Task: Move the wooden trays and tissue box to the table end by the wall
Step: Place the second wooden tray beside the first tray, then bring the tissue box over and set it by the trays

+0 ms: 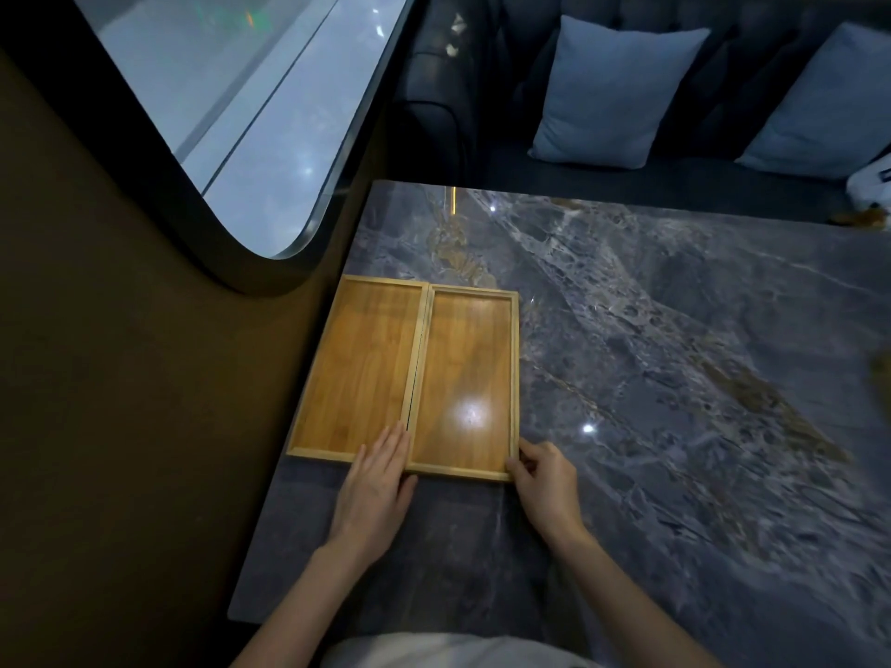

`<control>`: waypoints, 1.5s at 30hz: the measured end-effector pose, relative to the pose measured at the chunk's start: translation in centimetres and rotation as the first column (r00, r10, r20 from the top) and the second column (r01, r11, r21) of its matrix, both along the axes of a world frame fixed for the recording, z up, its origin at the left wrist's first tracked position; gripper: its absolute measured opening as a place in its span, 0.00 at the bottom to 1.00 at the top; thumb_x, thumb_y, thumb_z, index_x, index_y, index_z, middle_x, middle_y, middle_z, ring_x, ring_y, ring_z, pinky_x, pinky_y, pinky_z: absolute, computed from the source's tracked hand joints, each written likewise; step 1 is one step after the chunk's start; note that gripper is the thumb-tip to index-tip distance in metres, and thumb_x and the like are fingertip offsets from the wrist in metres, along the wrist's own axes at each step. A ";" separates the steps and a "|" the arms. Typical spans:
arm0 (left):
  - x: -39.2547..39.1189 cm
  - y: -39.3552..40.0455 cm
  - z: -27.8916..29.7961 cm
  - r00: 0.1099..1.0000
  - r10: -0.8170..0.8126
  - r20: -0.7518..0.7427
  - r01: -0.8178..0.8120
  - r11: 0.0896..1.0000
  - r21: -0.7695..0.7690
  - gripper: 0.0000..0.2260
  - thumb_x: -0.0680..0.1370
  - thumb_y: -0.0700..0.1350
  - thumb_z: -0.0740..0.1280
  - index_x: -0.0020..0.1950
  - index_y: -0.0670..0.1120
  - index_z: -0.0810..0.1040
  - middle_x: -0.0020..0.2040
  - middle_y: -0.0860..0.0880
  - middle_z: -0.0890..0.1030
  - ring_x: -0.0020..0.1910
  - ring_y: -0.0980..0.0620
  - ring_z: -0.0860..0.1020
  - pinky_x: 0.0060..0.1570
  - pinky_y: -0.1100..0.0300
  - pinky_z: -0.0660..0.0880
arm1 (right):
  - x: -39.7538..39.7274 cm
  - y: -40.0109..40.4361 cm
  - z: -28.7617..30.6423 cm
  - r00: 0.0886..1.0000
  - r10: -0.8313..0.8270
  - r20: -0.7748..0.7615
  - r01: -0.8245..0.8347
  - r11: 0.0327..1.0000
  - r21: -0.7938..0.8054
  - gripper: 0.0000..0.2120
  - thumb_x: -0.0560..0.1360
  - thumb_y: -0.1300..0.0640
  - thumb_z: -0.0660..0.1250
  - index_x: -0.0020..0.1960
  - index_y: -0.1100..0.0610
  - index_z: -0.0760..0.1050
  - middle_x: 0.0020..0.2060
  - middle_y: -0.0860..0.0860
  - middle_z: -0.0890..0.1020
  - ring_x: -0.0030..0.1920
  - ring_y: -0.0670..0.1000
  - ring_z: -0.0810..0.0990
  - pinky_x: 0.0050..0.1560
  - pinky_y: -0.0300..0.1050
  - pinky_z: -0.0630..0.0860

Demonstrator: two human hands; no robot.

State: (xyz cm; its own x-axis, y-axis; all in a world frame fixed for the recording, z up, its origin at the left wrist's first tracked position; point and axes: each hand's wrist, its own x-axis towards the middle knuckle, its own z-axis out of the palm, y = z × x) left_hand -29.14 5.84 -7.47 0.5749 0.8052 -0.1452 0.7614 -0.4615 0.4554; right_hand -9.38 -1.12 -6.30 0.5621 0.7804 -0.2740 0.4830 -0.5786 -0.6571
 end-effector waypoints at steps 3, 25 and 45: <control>-0.2 0.1 -0.5 0.999 -0.031 -0.009 0.031 0.999 0.016 0.25 0.80 0.46 0.54 0.74 0.46 0.48 0.75 0.53 0.49 0.75 0.55 0.50 0.72 0.60 0.42 | -0.2 -0.1 -0.1 1.000 0.004 0.013 -0.004 1.000 0.003 0.07 0.74 0.60 0.65 0.46 0.61 0.80 0.39 0.51 0.74 0.40 0.51 0.74 0.42 0.39 0.66; 4.5 2.8 5.0 0.965 0.003 -0.261 0.029 0.993 0.118 0.18 0.79 0.51 0.54 0.46 0.45 0.81 0.45 0.46 0.82 0.47 0.47 0.80 0.50 0.52 0.76 | 4.8 -0.3 1.7 0.925 0.359 0.121 -0.343 0.930 -0.133 0.10 0.76 0.53 0.58 0.49 0.56 0.75 0.50 0.56 0.82 0.52 0.57 0.79 0.48 0.49 0.73; 39.1 -7.7 9.2 0.898 -0.420 -0.130 0.424 0.906 0.001 0.22 0.75 0.51 0.53 0.65 0.42 0.69 0.61 0.39 0.75 0.61 0.38 0.72 0.57 0.47 0.72 | 35.9 -17.9 9.9 0.932 -0.072 0.355 0.088 0.996 -0.028 0.11 0.77 0.57 0.59 0.49 0.61 0.78 0.48 0.59 0.83 0.50 0.60 0.79 0.42 0.50 0.71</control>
State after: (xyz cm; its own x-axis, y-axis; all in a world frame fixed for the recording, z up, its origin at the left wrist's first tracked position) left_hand 10.00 -1.85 1.75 0.8407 0.4956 -0.2180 0.5414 -0.7634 0.3524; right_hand 26.52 -18.98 3.57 0.6887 0.7208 -0.0785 0.6306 -0.6489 -0.4258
